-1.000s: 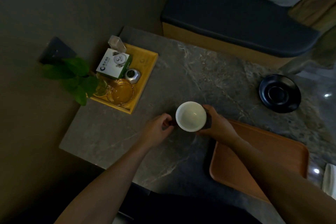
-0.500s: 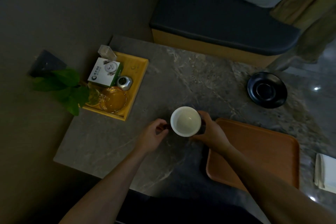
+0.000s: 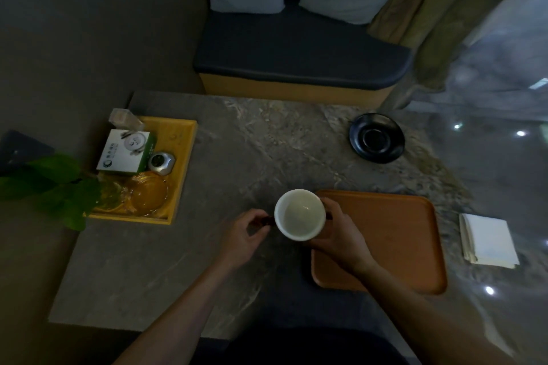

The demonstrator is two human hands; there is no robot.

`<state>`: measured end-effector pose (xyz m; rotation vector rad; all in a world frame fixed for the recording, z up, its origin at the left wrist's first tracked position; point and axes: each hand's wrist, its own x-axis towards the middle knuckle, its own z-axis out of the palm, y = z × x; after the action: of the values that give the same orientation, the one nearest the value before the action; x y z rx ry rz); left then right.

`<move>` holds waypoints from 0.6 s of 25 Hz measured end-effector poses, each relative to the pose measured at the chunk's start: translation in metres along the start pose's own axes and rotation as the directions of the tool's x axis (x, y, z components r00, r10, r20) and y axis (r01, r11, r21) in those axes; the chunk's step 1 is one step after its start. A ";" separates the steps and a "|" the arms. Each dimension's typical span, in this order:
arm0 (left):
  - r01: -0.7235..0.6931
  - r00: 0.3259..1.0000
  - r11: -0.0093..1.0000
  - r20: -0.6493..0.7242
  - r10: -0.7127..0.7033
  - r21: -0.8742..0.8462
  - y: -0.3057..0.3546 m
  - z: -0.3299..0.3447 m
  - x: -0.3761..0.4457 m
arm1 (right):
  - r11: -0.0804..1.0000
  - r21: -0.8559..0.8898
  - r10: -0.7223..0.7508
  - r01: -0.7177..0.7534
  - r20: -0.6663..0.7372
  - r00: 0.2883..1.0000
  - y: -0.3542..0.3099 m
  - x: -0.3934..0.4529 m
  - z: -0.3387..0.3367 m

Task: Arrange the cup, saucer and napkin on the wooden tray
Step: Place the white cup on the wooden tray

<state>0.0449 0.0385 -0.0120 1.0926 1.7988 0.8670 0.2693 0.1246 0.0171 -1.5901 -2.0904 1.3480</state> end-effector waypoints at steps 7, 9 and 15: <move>-0.024 0.995 0.996 0.101 0.015 0.080 0.021 0.044 0.005 | 0.999 -0.003 0.041 -0.042 -0.091 0.995 0.031 -0.025 -0.036; -0.011 0.993 0.995 0.122 -0.001 0.102 0.027 0.053 0.006 | 0.998 -0.021 0.052 -0.055 -0.097 0.994 0.041 -0.027 -0.043; 0.049 0.990 0.995 0.129 -0.060 0.089 0.039 0.075 0.015 | 0.997 -0.052 0.053 -0.058 -0.088 0.995 0.063 -0.022 -0.053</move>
<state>0.1215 0.0767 -0.0139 1.1235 1.7607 0.6746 0.3530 0.1355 0.0081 -1.7083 -2.0637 1.2249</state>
